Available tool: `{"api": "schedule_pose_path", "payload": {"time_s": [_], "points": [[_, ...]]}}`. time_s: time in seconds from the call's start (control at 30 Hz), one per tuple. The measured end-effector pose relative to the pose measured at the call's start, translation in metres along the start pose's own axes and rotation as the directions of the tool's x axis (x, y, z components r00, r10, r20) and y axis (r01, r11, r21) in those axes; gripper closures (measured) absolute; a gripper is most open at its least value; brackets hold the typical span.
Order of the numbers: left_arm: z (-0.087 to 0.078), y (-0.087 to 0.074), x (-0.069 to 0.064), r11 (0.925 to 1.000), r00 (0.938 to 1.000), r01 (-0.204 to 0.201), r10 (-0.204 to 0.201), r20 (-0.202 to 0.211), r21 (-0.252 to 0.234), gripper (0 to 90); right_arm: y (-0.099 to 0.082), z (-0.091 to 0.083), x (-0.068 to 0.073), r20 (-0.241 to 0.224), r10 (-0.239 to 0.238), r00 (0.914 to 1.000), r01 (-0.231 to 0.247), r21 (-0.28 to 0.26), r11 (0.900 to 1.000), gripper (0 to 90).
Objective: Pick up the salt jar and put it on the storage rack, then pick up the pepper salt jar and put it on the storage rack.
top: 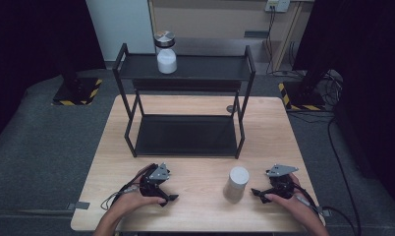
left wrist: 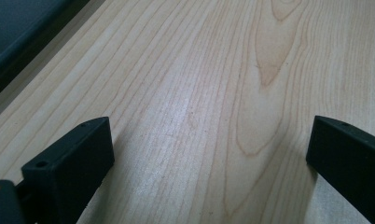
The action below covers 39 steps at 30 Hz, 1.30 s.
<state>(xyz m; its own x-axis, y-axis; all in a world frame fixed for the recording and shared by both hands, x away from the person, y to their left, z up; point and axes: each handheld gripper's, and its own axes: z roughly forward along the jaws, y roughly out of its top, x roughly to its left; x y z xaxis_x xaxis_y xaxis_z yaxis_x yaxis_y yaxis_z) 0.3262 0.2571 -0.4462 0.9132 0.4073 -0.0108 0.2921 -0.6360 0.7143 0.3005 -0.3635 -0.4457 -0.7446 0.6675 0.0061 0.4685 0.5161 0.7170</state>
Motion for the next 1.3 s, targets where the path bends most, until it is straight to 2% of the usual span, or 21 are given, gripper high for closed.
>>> {"api": "schedule_pose_path", "payload": {"time_s": [0.27,1.3], "points": [[-0.0004,-0.0004,-0.0043,0.9999,0.9997,0.017,-0.017,-0.016,0.0,0.0,0.0001,0.0,0.0002,0.001,-0.001,1.0,0.001,0.001,1.0,1.5],[-0.0005,-0.0007,-0.0066,0.9997,0.9994,0.026,-0.026,-0.024,-0.001,0.0,0.0001,-0.0001,-0.0001,0.0,0.0,1.0,0.0,0.0,1.0,1.5]]}}
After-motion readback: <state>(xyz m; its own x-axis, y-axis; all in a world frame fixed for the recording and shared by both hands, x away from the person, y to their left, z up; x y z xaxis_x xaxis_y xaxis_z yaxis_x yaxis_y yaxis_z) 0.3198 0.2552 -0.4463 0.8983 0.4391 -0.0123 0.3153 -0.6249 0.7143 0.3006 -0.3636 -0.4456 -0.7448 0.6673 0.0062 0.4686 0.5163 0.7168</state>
